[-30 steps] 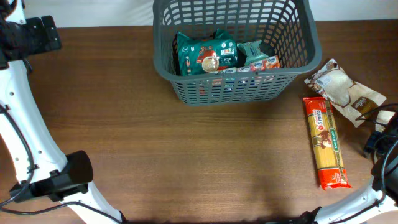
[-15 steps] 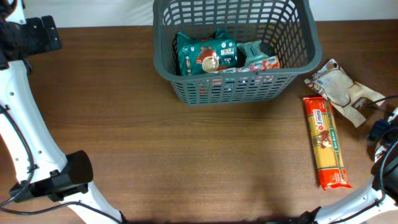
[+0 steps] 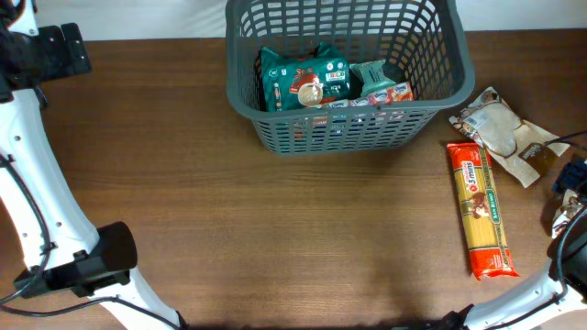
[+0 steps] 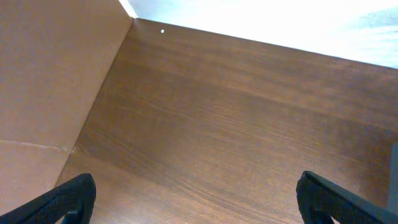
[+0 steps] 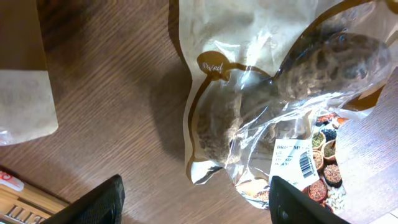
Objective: Pack container
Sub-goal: 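Reach right gripper to the clear snack bag at right edge and grasp, then close right gripper on the clear dried-mushroom bag and lift it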
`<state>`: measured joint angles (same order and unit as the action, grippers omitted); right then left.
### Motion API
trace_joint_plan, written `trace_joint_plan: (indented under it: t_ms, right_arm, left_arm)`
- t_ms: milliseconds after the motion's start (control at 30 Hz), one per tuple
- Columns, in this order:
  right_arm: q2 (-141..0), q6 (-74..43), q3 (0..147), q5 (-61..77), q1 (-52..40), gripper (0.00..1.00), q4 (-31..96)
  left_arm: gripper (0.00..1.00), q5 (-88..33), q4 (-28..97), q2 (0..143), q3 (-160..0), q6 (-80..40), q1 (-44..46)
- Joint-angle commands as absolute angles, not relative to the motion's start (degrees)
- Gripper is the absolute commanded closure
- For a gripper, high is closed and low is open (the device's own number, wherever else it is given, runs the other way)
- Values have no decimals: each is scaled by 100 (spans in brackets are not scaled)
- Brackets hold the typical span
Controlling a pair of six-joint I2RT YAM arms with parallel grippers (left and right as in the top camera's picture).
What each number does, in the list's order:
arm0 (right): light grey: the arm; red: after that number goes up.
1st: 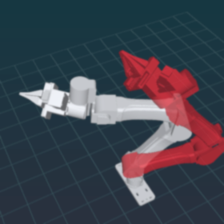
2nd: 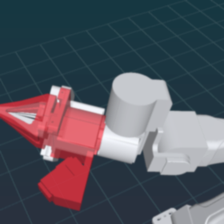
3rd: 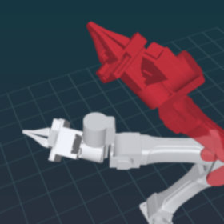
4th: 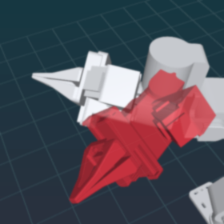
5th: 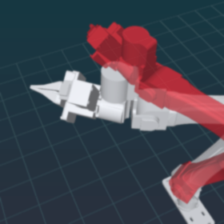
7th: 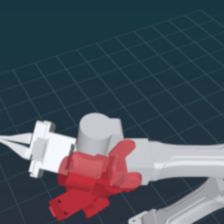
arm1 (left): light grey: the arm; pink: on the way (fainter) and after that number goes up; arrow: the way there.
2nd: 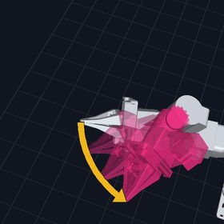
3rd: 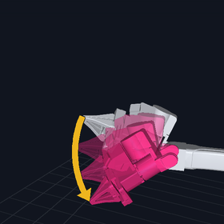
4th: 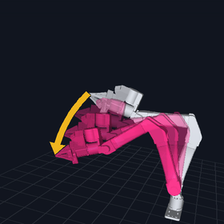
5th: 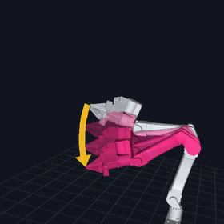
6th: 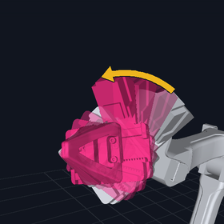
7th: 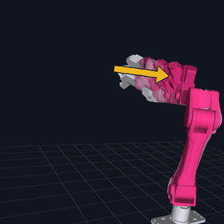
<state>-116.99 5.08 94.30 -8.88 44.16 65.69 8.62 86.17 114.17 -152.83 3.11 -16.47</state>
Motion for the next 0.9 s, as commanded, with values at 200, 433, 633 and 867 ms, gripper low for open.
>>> trace_joint_plan:
  t_ms: [200,433,633,867]
  right_arm:
    - [-11804,193,9470,-987,4665,28,6495]
    - [-11806,34,9041,-646,4694,32,6158]
    - [-11808,32,8700,-644,4700,32,5793]
    - [-11824,32,8683,-666,4703,32,5542]
  left_arm:
    - [1,884,8619,11445,-15259,213,-1667]
    - [1,884,8619,11445,-15259,213,-1669]
    - [1,884,8619,11445,-15259,213,-1669]
    - [1,884,8619,11445,-15259,213,-1667]
